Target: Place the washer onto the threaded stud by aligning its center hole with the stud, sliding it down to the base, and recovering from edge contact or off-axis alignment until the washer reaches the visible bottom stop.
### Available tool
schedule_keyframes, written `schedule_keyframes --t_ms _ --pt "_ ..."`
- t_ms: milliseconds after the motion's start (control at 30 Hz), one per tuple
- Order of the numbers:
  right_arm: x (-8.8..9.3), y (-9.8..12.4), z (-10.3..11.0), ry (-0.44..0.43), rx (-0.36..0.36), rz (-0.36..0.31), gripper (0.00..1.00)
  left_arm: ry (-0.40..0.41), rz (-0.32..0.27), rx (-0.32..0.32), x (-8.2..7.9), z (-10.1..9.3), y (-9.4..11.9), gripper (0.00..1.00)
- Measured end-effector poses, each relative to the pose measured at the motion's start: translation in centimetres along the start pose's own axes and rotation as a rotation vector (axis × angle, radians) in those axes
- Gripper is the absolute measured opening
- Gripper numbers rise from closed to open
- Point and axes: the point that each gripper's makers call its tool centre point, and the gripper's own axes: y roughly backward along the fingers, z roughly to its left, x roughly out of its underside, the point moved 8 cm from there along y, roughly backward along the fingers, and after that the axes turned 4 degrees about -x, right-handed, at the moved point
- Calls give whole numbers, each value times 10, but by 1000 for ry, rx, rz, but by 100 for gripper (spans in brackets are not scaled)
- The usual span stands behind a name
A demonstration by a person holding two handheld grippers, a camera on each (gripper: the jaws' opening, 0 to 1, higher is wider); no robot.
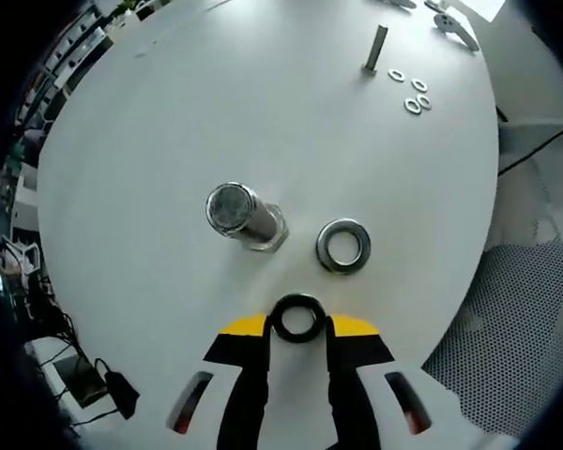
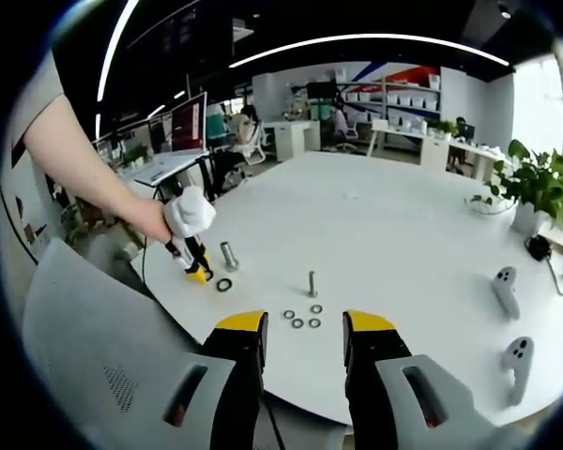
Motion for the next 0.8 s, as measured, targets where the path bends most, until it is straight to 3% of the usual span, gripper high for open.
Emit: schedule_keyframes --t_ms 367,800 --pt "0 1 0 0 0 -3 34 34 -97 -16 9 -2 1 19" --pt "0 1 0 0 -2 -4 34 -5 -94 -16 8 -3 3 19"
